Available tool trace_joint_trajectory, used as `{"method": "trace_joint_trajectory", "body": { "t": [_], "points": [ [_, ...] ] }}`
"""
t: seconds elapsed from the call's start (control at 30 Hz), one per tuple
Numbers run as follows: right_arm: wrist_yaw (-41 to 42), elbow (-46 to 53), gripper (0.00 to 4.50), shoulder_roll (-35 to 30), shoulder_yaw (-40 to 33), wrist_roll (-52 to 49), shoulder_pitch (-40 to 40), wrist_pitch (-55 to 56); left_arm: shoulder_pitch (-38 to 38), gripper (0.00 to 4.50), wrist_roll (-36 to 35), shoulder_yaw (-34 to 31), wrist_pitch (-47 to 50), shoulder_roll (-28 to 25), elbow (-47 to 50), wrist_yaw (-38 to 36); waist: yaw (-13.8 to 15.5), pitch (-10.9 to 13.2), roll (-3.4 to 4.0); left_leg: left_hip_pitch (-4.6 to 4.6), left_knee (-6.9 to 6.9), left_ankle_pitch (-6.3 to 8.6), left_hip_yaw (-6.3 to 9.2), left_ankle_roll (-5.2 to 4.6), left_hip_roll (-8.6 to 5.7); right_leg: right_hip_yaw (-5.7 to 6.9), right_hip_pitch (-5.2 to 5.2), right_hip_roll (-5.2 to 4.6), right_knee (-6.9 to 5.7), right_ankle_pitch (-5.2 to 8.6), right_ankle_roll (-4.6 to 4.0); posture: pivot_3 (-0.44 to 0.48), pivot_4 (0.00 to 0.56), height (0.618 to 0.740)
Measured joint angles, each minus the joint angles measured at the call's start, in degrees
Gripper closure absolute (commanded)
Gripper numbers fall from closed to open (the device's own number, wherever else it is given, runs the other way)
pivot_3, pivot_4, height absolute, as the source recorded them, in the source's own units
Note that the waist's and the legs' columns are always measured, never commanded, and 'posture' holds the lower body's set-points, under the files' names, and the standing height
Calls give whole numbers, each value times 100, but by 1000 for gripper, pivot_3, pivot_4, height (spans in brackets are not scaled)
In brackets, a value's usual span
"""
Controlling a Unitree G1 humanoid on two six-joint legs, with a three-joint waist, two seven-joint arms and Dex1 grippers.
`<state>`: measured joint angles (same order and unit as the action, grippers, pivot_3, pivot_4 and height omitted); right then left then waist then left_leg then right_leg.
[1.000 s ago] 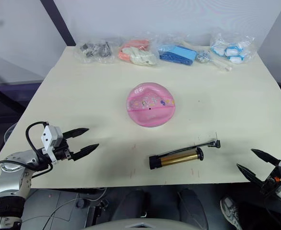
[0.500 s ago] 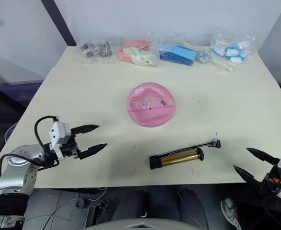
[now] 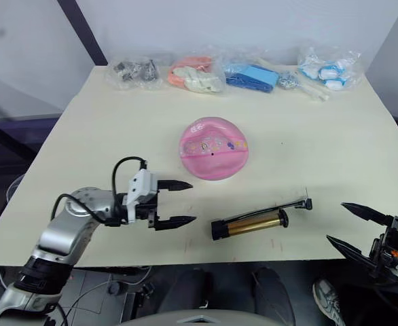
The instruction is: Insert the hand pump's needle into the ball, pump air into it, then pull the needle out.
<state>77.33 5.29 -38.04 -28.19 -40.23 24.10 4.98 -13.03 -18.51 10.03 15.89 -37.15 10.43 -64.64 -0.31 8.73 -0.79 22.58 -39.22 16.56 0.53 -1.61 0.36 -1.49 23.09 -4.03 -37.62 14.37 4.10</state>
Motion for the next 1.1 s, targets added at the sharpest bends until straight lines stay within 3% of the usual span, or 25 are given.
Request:
{"method": "trace_joint_trajectory", "body": {
  "t": [0.27, 0.43, 0.8, 1.1],
  "points": [
    [-18, 120, 22, 8, -225, -21, 241, 11, -798, 0, 389, 933, 558, 999, -94, 513, -20, -2, 4, 0, -1, 0, 2, 0, 0, -2, 0, 2, 0, 0, 0, 0, 150, 740],
    [-83, 360, 22, 59, -284, -48, 366, 11, -1248, 0, 1013, 1550, 803, 1611, -483, 1042, -6, -3, 6, 0, -2, 0, 4, 0, -2, -2, -1, 3, 0, 1, 1, 0, 150, 740],
    [-336, 649, 22, 143, -329, -48, 468, -120, -1661, 0, 1849, 2173, 606, 2240, -1629, 1488, 10, -4, 8, 0, -2, 0, 3, 0, -3, -2, -1, 3, 3, 1, 1, 0, 150, 740],
    [-424, 789, 22, 241, -320, -42, 512, -122, -1946, 0, 2233, 2227, 355, 2581, -2520, 1573, 20, -4, 9, 2, -2, 0, 3, -1, -5, -2, -1, 2, 3, 2, 2, 0, 150, 740]
  ]
}}
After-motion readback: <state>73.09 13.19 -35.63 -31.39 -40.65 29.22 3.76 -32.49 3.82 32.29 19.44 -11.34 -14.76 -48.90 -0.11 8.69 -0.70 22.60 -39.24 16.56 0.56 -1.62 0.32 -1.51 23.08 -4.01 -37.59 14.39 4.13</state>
